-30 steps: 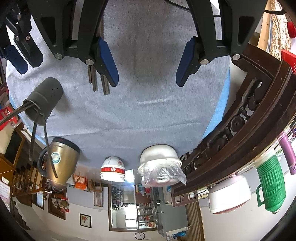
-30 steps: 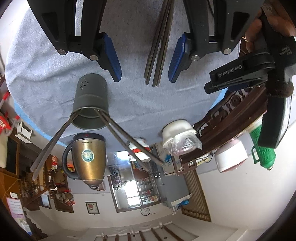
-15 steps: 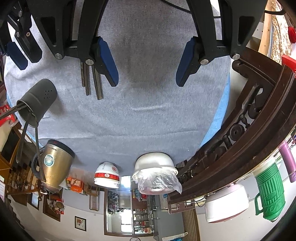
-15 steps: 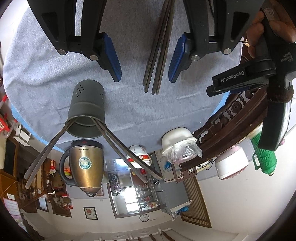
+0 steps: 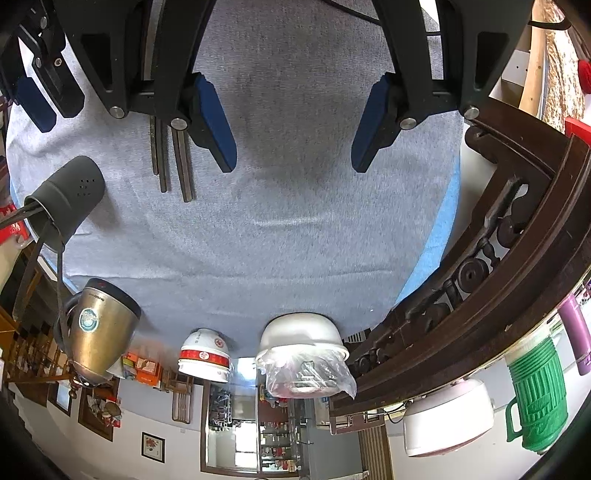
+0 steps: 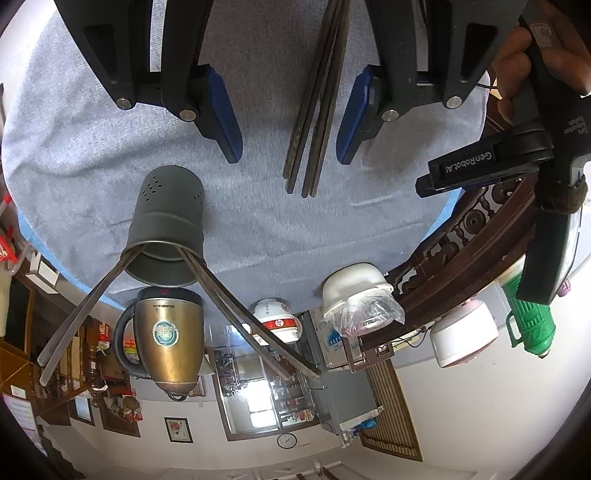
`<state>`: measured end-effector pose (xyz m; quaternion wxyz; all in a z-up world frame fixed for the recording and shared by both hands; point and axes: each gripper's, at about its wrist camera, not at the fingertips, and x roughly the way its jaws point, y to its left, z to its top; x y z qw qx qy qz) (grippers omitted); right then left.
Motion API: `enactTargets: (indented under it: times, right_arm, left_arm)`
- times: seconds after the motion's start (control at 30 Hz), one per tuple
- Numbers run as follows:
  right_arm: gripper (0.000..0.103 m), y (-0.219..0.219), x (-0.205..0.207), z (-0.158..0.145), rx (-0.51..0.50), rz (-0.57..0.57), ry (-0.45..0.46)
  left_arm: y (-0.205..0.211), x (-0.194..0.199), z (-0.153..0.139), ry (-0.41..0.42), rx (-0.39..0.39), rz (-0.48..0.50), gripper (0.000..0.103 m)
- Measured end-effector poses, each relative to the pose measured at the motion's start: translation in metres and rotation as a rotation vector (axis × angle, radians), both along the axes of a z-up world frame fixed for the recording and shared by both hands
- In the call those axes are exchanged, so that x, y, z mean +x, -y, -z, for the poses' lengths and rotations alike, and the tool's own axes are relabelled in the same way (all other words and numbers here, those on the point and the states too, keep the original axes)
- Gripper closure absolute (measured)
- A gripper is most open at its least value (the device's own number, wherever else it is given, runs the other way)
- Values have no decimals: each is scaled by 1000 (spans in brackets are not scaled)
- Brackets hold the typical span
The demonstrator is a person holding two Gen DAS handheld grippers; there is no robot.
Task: Organize utensils
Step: 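Move both open tools over the dark chopsticks lying on the cloth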
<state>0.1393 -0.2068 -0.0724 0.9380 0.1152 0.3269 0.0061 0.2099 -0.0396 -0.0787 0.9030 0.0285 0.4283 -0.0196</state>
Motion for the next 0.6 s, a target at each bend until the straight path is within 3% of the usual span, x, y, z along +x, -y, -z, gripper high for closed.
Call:
enactTargets:
  times: [0.6]
  right_arm:
    - [46, -1, 7, 9, 6, 2, -30]
  left_arm:
    - [-4, 10, 12, -44, -1, -6, 38]
